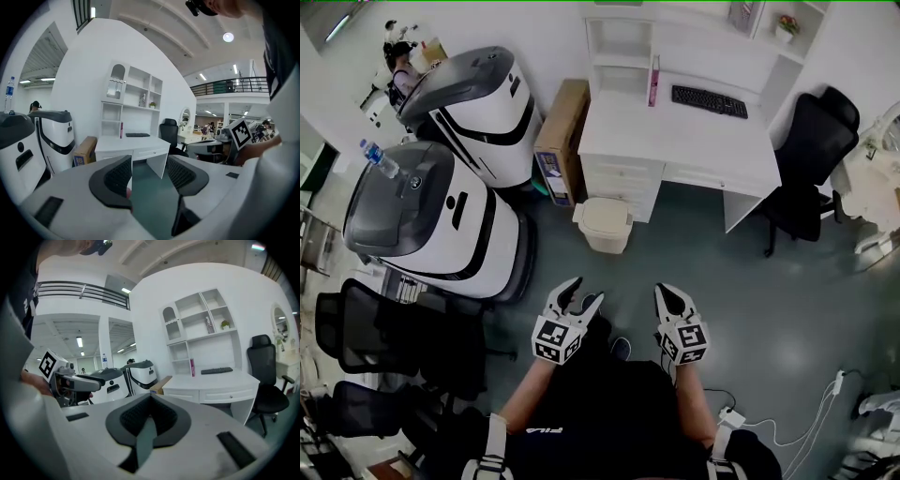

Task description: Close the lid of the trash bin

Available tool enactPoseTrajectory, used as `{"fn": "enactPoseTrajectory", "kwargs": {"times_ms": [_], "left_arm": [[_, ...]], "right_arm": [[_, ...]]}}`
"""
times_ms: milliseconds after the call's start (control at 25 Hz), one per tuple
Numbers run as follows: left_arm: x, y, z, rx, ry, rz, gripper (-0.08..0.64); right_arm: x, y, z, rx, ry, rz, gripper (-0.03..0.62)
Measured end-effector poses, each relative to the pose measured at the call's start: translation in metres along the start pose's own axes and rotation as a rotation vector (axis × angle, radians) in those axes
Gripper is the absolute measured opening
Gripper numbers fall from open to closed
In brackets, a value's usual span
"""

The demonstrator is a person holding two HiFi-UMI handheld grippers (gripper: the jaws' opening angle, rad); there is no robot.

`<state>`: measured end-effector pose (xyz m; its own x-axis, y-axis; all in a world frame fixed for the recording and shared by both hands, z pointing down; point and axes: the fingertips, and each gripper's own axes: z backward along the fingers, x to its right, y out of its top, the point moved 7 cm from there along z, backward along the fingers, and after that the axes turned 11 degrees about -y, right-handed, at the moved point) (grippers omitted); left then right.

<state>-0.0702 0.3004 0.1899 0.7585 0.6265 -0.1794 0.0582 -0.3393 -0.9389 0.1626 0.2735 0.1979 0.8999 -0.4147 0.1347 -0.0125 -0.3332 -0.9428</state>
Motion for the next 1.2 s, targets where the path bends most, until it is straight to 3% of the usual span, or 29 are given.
{"fn": "enactPoseTrajectory", "kwargs": {"times_ms": [640,680,840,1000,1200], "left_arm": [[-0.022,0.019,0.032,0.051,-0.004,0.003,0.245],[-0.024,0.019,0.033,0.055,0.005,0.005,0.229],[-0.033,0.018,0.038,0.059,0.053,0.031,0.009],[-0.038,0.019,0.037,0.077,0.026,0.057,0.003],[-0.044,0.021,0.037,0.080,0.026,0.035,0.003]], "right_arm": [[-0.032,0.033,0.003,0.051,-0.011,-0.004,0.003],[-0.034,0.035,0.003,0.053,-0.011,-0.011,0.003],[-0.037,0.039,0.001,0.070,-0.011,-0.018,0.003],[-0.034,0.041,0.001,0.085,-0.035,-0.002,0.003],[-0.038,0.043,-0.004,0.072,-0.021,0.013,0.002]]}}
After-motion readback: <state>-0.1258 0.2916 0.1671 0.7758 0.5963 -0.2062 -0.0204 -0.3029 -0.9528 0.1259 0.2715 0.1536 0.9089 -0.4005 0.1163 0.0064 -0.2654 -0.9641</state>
